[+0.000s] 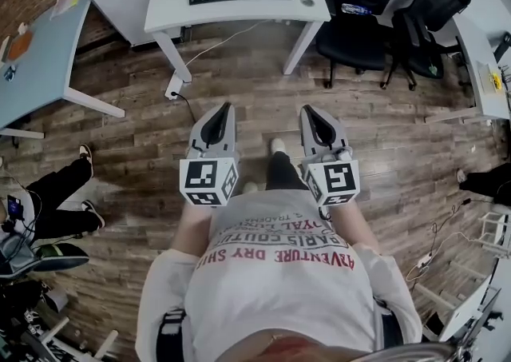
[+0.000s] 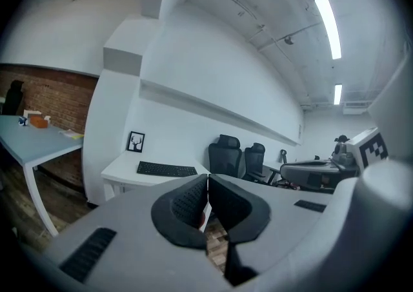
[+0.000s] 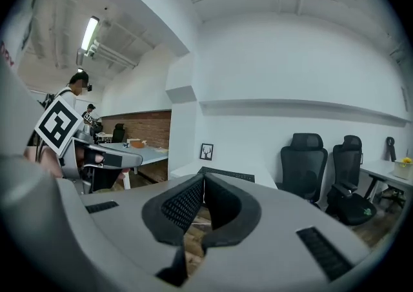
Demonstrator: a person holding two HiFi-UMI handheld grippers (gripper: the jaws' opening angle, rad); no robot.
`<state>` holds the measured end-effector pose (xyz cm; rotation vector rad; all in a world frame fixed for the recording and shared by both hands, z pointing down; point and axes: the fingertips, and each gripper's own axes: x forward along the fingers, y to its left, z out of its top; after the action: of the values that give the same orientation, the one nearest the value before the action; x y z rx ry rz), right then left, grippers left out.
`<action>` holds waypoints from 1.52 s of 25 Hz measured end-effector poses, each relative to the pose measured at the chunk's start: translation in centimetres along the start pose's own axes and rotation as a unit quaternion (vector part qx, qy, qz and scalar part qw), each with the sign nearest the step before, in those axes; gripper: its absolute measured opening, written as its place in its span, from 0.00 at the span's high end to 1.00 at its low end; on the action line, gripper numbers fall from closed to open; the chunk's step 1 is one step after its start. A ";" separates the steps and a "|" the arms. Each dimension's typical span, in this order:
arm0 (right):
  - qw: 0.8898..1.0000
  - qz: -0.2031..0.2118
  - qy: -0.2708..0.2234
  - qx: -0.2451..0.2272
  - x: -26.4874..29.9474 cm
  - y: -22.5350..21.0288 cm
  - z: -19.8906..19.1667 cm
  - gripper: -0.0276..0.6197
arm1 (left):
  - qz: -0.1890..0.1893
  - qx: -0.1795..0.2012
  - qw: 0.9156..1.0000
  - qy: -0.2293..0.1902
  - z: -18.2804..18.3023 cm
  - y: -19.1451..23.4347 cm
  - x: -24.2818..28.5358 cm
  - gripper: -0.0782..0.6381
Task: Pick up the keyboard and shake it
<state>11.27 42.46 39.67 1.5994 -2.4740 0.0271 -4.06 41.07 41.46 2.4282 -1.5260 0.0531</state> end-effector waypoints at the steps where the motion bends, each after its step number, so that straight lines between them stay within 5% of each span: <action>1: 1.000 0.001 0.002 0.004 0.4 -0.5 -0.2 0.92 | 0.004 0.000 1.000 0.003 -0.1 0.1 0.5 0.85; 9: 0.998 0.055 -0.008 0.009 6.9 -3.5 0.3 0.92 | 0.064 -0.001 0.998 0.009 0.9 2.3 5.3 0.85; 16: 0.996 0.078 -0.030 0.019 14.4 -10.4 2.5 0.92 | 0.102 0.000 0.995 -0.006 4.9 3.5 13.1 0.85; 22: 0.995 0.090 -0.029 0.019 20.9 -16.5 3.5 0.92 | 0.116 0.037 0.993 -0.006 7.4 3.5 20.3 0.85; 38: 0.994 0.092 0.027 0.058 33.9 -23.1 1.2 0.92 | 0.119 0.010 0.993 0.026 7.7 9.6 33.4 0.85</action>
<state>18.59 2.18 42.31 1.3874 -2.6120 0.2416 1.38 5.90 41.89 2.2291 -1.7892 0.1789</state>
